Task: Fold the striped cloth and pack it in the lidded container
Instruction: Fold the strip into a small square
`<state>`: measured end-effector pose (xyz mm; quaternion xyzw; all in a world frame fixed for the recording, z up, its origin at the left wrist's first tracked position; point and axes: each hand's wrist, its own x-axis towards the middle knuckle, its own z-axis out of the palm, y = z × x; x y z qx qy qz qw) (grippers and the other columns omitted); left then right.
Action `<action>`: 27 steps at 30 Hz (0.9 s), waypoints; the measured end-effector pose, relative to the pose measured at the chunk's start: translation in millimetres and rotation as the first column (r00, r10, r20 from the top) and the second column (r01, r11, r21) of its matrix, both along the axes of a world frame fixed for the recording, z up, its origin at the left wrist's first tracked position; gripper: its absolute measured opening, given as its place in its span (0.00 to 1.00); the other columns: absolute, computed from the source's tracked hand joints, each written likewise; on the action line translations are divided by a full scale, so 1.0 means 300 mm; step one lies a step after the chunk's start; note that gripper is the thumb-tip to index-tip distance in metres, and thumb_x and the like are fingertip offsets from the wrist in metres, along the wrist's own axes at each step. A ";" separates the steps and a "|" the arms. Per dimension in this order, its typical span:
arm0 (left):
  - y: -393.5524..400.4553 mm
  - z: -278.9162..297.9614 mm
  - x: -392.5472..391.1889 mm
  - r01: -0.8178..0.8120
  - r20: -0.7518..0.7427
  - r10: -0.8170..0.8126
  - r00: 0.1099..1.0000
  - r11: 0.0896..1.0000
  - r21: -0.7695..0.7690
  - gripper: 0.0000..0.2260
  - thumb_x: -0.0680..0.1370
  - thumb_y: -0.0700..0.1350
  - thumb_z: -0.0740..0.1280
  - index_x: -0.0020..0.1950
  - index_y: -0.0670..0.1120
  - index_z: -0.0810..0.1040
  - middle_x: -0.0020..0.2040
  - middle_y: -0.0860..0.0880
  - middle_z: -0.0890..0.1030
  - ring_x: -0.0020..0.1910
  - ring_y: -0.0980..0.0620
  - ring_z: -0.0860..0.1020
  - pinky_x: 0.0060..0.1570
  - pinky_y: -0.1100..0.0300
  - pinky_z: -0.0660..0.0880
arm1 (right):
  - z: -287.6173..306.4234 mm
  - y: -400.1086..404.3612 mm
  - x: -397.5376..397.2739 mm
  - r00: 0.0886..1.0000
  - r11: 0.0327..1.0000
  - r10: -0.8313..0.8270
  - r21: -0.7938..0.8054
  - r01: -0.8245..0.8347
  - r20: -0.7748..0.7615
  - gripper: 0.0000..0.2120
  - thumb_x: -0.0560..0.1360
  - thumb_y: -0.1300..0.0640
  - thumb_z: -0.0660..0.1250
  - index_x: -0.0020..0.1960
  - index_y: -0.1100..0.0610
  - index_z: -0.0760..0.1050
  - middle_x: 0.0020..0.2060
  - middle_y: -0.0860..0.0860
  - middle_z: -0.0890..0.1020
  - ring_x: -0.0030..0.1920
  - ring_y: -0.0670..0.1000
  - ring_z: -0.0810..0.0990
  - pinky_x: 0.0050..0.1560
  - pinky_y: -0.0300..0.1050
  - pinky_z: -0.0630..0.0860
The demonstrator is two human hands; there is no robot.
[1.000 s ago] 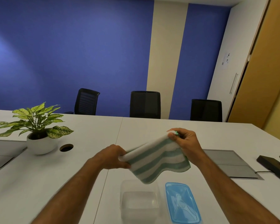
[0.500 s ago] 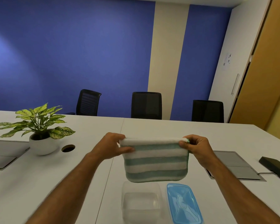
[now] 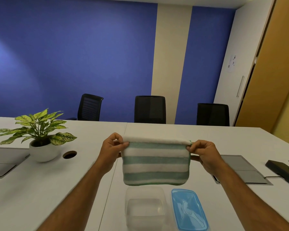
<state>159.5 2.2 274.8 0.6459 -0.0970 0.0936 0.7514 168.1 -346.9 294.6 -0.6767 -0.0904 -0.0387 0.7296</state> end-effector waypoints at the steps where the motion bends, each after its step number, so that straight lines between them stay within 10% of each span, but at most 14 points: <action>1: -0.006 -0.002 -0.001 -0.003 -0.001 0.003 1.000 1.000 0.008 0.13 0.78 0.33 0.67 0.37 0.48 0.78 0.42 0.46 0.82 0.45 0.46 0.81 0.37 0.55 0.80 | -0.004 0.004 0.001 1.000 1.000 -0.014 -0.023 0.014 -0.004 0.06 0.69 0.65 0.71 0.36 0.67 0.77 0.43 0.57 0.83 0.48 0.60 0.81 0.42 0.53 0.85; 8: -0.042 -0.003 -0.020 -0.001 0.038 -0.009 0.999 0.965 0.260 0.16 0.75 0.37 0.73 0.60 0.49 0.80 0.57 0.49 0.79 0.51 0.44 0.81 0.39 0.59 0.81 | -0.019 0.028 -0.012 0.998 0.988 0.055 -0.146 -0.055 -0.003 0.13 0.73 0.70 0.70 0.54 0.58 0.82 0.52 0.54 0.82 0.49 0.57 0.83 0.41 0.50 0.84; 14: -0.040 -0.001 -0.031 0.040 -0.018 -0.036 0.999 0.963 0.268 0.07 0.71 0.35 0.76 0.48 0.41 0.85 0.52 0.44 0.82 0.52 0.43 0.80 0.42 0.61 0.81 | -0.025 0.024 -0.002 0.999 0.991 -0.044 -0.129 0.043 -0.007 0.10 0.72 0.73 0.69 0.42 0.59 0.84 0.42 0.57 0.85 0.45 0.57 0.83 0.40 0.43 0.84; 27: 0.002 0.006 -0.053 0.366 -0.279 -0.270 0.922 0.842 0.396 0.42 0.68 0.29 0.76 0.75 0.57 0.64 0.69 0.47 0.66 0.65 0.42 0.72 0.53 0.44 0.82 | -0.047 -0.022 -0.016 0.953 0.904 0.253 -0.310 -0.294 -0.167 0.43 0.67 0.74 0.74 0.73 0.43 0.64 0.62 0.54 0.76 0.61 0.60 0.77 0.52 0.68 0.80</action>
